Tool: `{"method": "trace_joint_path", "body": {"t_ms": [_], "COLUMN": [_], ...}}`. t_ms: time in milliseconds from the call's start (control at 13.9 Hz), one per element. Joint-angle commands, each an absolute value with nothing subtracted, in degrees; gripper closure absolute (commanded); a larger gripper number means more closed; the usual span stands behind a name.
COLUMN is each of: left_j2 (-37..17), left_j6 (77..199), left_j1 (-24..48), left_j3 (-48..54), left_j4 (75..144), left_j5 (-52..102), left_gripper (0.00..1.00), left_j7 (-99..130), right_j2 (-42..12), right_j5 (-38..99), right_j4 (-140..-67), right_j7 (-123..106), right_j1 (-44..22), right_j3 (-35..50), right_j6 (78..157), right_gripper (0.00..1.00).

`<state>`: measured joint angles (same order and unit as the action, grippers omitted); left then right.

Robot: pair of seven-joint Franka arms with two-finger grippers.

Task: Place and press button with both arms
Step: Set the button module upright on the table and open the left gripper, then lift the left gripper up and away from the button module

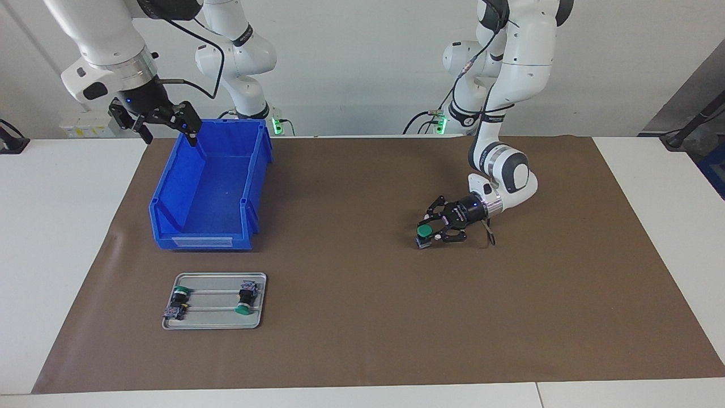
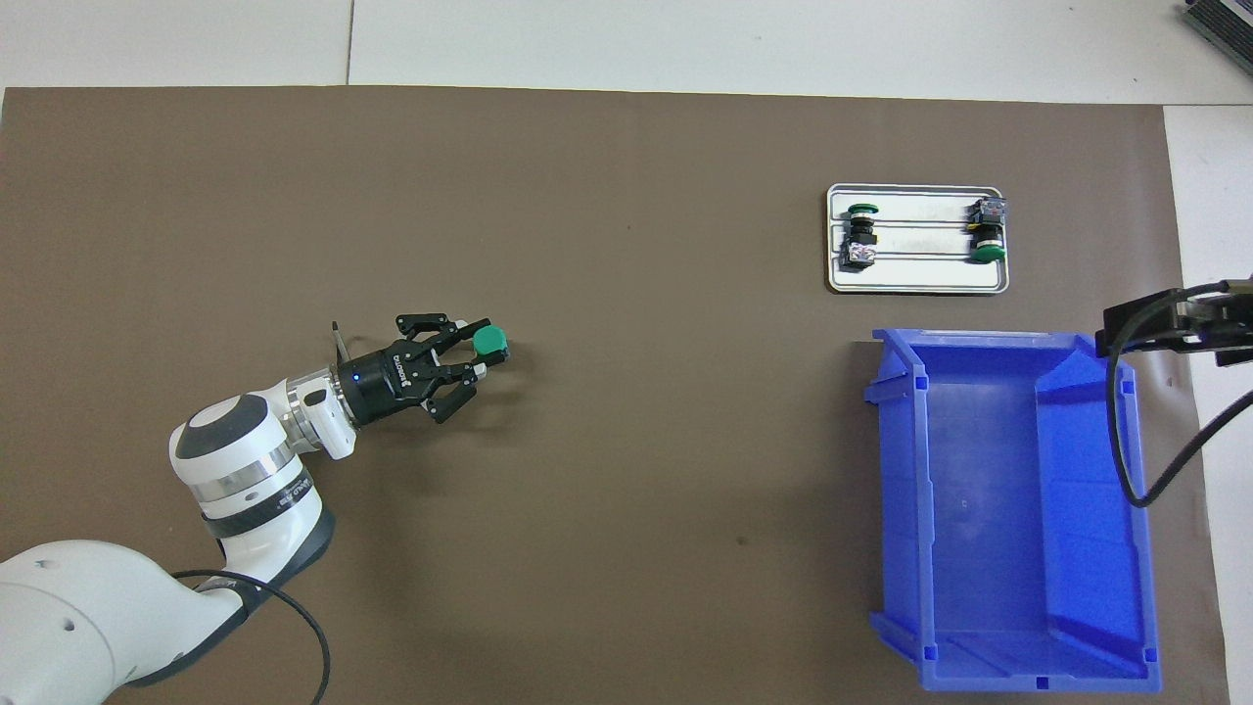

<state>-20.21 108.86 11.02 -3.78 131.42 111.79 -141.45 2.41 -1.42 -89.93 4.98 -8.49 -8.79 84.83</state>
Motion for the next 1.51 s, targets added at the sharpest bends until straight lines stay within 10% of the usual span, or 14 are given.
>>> {"method": "trace_joint_path", "body": {"t_ms": [0, 721, 1443], "left_j2": [-20.04, -13.19, -4.31], "left_j6": [111.27, 121.18, 161.59], "left_j1": [11.87, 14.58, 18.55], "left_j3": [-4.22, -5.27, 2.89], "left_j4": [131.4, 129.12, 123.58], "left_j5": [113.29, 111.89, 102.48], "left_gripper": [0.1, 0.09, 0.12], "left_j7": [-142.39, -123.17, -93.17], "right_j2": [3.34, 3.34, 3.34], "right_j5": [-0.53, -0.53, -0.53], "right_j4": [-90.7, -90.62, -90.7], "right_j7": [3.25, 3.25, 3.25], "right_j1": [-7.65, -7.56, -7.65], "right_j3": [-8.35, -8.35, -8.35], "right_j6": [84.46, 84.46, 84.46], "right_gripper": [0.0, 0.0, 0.0]}}
